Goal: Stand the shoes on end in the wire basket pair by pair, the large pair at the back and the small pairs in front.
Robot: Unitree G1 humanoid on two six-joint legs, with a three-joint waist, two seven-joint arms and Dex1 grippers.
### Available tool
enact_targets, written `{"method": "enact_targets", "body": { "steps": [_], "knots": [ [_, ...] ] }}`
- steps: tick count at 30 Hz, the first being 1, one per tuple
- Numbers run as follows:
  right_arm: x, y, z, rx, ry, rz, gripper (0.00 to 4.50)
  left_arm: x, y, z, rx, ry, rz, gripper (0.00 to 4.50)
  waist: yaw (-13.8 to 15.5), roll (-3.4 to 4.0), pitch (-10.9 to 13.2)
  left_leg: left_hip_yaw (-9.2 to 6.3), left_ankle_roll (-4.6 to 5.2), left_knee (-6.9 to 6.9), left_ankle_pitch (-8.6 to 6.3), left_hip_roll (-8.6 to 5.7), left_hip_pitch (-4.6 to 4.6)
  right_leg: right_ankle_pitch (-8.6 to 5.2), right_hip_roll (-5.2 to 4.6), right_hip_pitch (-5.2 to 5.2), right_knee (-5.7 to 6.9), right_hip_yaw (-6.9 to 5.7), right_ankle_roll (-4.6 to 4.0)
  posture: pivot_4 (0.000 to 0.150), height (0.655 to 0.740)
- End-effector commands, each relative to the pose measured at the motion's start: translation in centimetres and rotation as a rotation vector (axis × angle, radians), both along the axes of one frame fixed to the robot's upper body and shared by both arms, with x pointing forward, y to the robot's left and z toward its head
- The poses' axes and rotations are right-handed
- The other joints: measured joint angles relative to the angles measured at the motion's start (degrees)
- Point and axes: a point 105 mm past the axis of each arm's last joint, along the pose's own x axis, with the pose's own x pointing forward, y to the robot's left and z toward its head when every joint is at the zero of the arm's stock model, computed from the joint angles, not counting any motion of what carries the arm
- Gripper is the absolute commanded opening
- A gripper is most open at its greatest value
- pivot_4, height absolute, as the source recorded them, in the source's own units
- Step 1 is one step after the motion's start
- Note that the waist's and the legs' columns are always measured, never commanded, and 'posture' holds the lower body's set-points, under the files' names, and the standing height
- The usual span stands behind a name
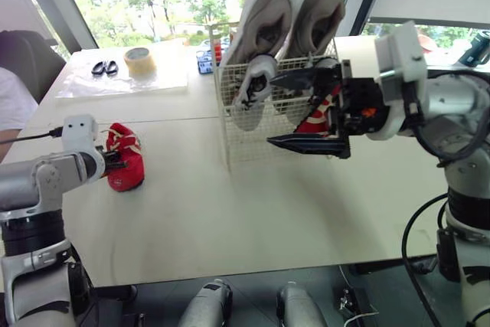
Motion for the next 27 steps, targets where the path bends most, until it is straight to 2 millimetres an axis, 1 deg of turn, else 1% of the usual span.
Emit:
{"method": "enact_targets", "body": {
  "steps": [1, 3, 5, 7, 8, 10, 13, 15, 21, 25, 27],
  "knots": [
    [-0.4, -0.6, 0.9, 0.013, -0.044, -0.029, 4.50, 1.2, -4.3, 10.2, 0.056, -0.543, -0.148, 0.03, 0.01, -0.18, 0.05, -0.05, -0.05, 0.05, 0.03, 0.00, -0.07, 0.00, 0.00, -0.01, -0.02, -0.05, 0.00, 0.150, 0.7400],
    [-0.3, -0.8, 0.9, 0.014, -0.039, -0.046, 4.50, 0.9, -6.5, 13.4, 0.036, -0.742, -0.177, 0.03, -0.16, -0.30, 0.05, -0.05, -0.19, 0.07, 0.11, 0.00, -0.12, 0.01, -0.01, -0.02, -0.08, -0.07, 0.00, 0.150, 0.7400],
    [-0.1, -1.3, 0.9, 0.013, -0.034, -0.071, 4.50, 0.2, -9.9, 16.4, -0.034, -0.971, -0.192, 0.03, -0.10, -0.32, 0.04, -0.01, -0.16, 0.05, 0.09, -0.01, -0.12, 0.02, -0.02, 0.02, -0.20, -0.07, 0.01, 0.150, 0.7400],
    [0.0, -1.6, 0.8, 0.013, -0.029, -0.089, 4.50, -0.8, -12.0, 17.8, -0.041, -1.137, -0.205, 0.03, -0.19, -0.30, 0.02, 0.02, -0.10, 0.04, 0.05, 0.00, -0.11, 0.04, -0.02, 0.09, -0.32, -0.07, 0.04, 0.150, 0.7400],
    [0.1, -1.8, 0.8, 0.011, -0.029, -0.100, 4.50, -1.1, -12.8, 18.0, -0.036, -1.204, -0.192, 0.03, -0.34, -0.29, 0.01, 0.10, -0.07, 0.02, 0.04, 0.00, -0.11, 0.04, -0.02, 0.09, -0.36, -0.04, 0.06, 0.150, 0.7400],
    [0.1, -2.0, 0.8, 0.016, -0.026, -0.115, 4.50, -1.4, -14.5, 17.9, -0.100, -1.290, -0.184, 0.03, -0.49, -0.27, 0.00, 0.26, -0.05, -0.01, 0.03, 0.04, -0.07, 0.05, -0.02, 0.07, -0.39, 0.01, 0.06, 0.150, 0.7400],
    [0.3, -2.5, 0.7, 0.012, -0.027, -0.140, 4.50, -1.8, -17.8, 17.0, -0.130, -1.358, -0.234, 0.03, -0.27, -0.28, 0.00, 0.29, -0.03, -0.02, 0.02, 0.08, -0.05, 0.05, 0.02, 0.06, -0.38, 0.02, 0.06, 0.150, 0.7400],
    [0.3, -2.7, 0.7, 0.011, -0.028, -0.151, 4.50, -2.1, -19.2, 16.4, -0.138, -1.379, -0.260, 0.03, -0.11, -0.28, 0.00, 0.29, 0.01, -0.01, 0.00, 0.07, -0.07, 0.05, 0.01, 0.07, -0.38, 0.02, 0.06, 0.150, 0.7400],
    [0.3, -3.2, 0.3, 0.012, -0.015, -0.168, 4.50, -3.5, -22.0, 14.2, -0.063, -1.463, -0.367, 0.03, -0.10, -0.28, 0.00, 0.31, 0.07, 0.04, -0.03, 0.04, -0.08, 0.08, -0.01, 0.09, -0.41, 0.02, 0.11, 0.150, 0.7400],
    [0.4, -3.3, 0.2, 0.012, -0.009, -0.168, 4.50, -4.2, -23.3, 12.2, -0.006, -1.490, -0.382, 0.03, -0.10, -0.28, 0.00, 0.30, 0.07, 0.04, -0.04, 0.04, -0.08, 0.08, 0.00, 0.09, -0.41, 0.02, 0.11, 0.150, 0.7400],
    [0.4, -3.3, 0.2, 0.011, -0.006, -0.166, 4.50, -4.4, -23.6, 11.5, 0.019, -1.505, -0.368, 0.03, -0.07, -0.28, 0.00, 0.30, 0.08, 0.04, -0.04, 0.04, -0.08, 0.08, 0.00, 0.09, -0.41, 0.02, 0.11, 0.150, 0.7400]
  ]
}}
